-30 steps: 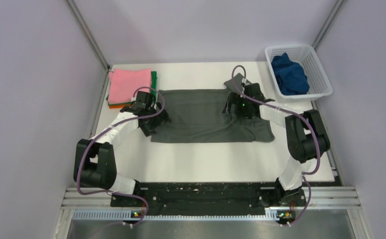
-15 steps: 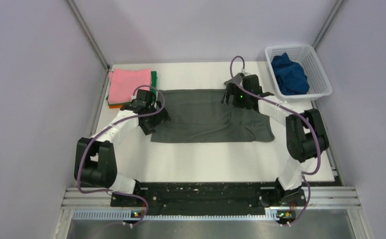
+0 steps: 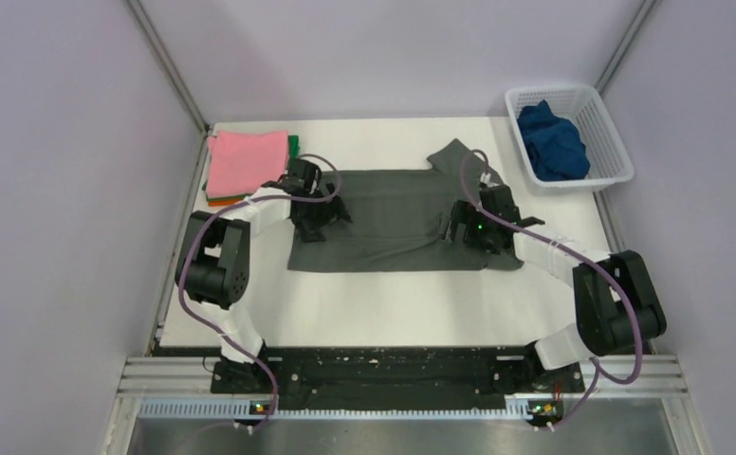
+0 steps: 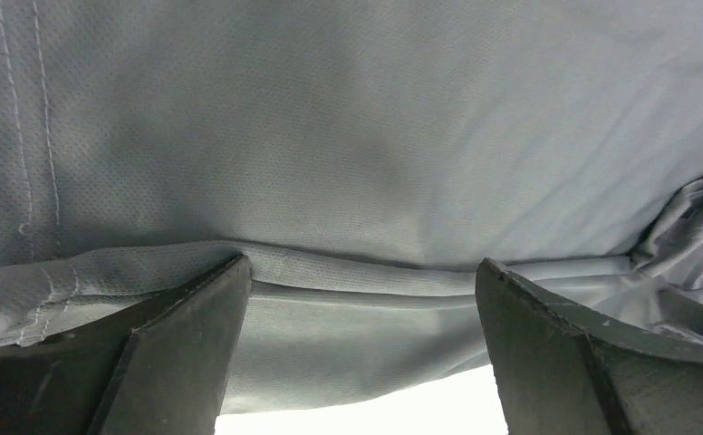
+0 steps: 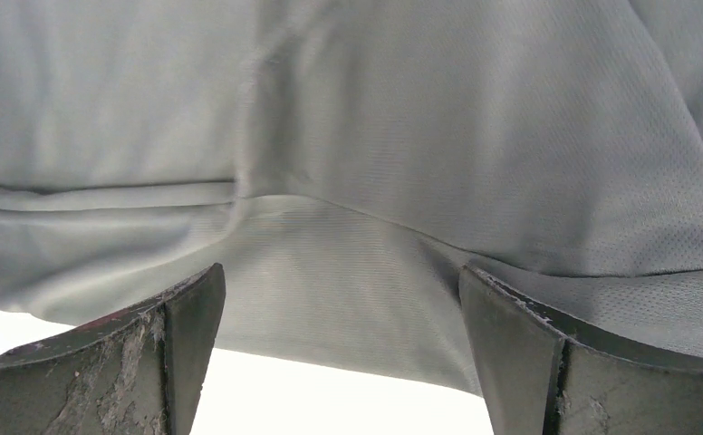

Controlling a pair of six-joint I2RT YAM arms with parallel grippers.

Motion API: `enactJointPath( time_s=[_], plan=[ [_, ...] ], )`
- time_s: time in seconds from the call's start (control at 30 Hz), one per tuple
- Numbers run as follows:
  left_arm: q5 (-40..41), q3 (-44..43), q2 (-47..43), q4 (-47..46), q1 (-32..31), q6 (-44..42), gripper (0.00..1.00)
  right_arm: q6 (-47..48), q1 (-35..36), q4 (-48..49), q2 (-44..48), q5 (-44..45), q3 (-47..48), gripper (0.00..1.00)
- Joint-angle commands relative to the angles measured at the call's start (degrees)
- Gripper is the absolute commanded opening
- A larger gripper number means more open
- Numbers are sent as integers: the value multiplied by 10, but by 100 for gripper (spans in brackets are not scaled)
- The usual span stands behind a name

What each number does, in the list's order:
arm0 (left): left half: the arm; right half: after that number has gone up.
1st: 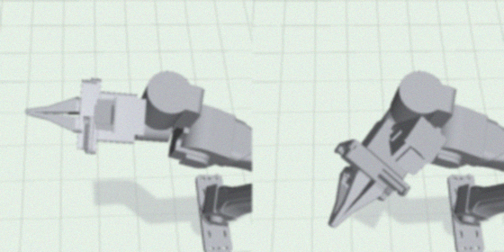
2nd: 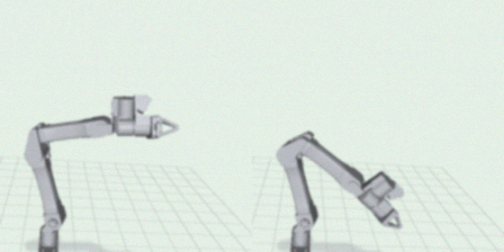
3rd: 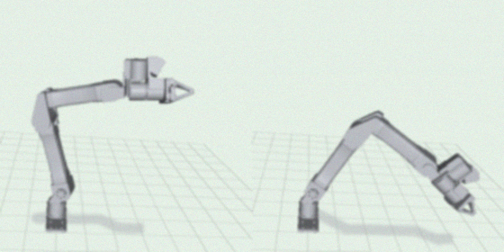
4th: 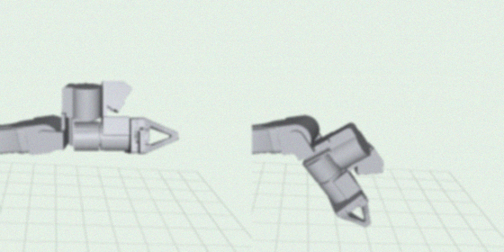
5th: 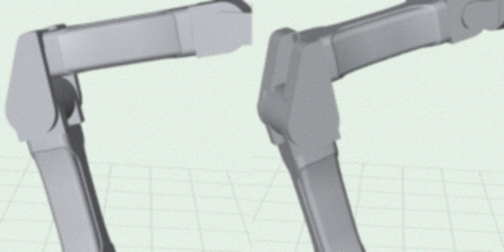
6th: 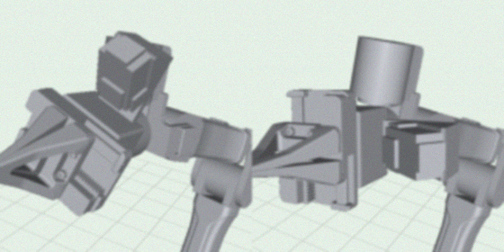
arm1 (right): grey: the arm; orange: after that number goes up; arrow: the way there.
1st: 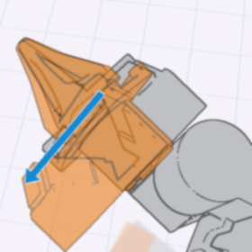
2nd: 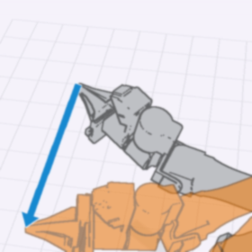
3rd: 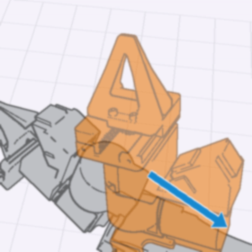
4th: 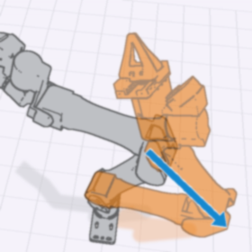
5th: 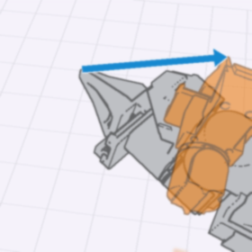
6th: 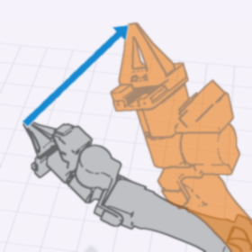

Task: Fold and stack the t-shirts
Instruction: Fold the flattened tshirt in 1/3 of the way

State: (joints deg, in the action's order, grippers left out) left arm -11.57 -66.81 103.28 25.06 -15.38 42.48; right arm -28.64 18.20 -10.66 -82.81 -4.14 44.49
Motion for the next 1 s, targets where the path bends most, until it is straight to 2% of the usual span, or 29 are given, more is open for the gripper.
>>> enactJointPath(
  time_s=[0.0,0.23,0.43,0.6,0.73,0.97],
  plan=[
    [33,10,9,-14,2,0,99,-21,-16,25,-28,6,-20,99],
    [88,79,-17,-21,2,16,99,-41,-17,9,-3,8,-101,98],
    [70,175,-66,-50,-6,38,99,-61,-17,-56,112,3,-164,98],
    [68,266,-155,-43,-48,67,99,-68,-13,-157,232,0,-214,99],
    [66,335,-250,-23,-70,103,99,-133,27,-193,316,-13,-240,99],
    [93,393,-367,31,-95,148,99,-189,41,-280,419,15,-250,99]
  ],
)
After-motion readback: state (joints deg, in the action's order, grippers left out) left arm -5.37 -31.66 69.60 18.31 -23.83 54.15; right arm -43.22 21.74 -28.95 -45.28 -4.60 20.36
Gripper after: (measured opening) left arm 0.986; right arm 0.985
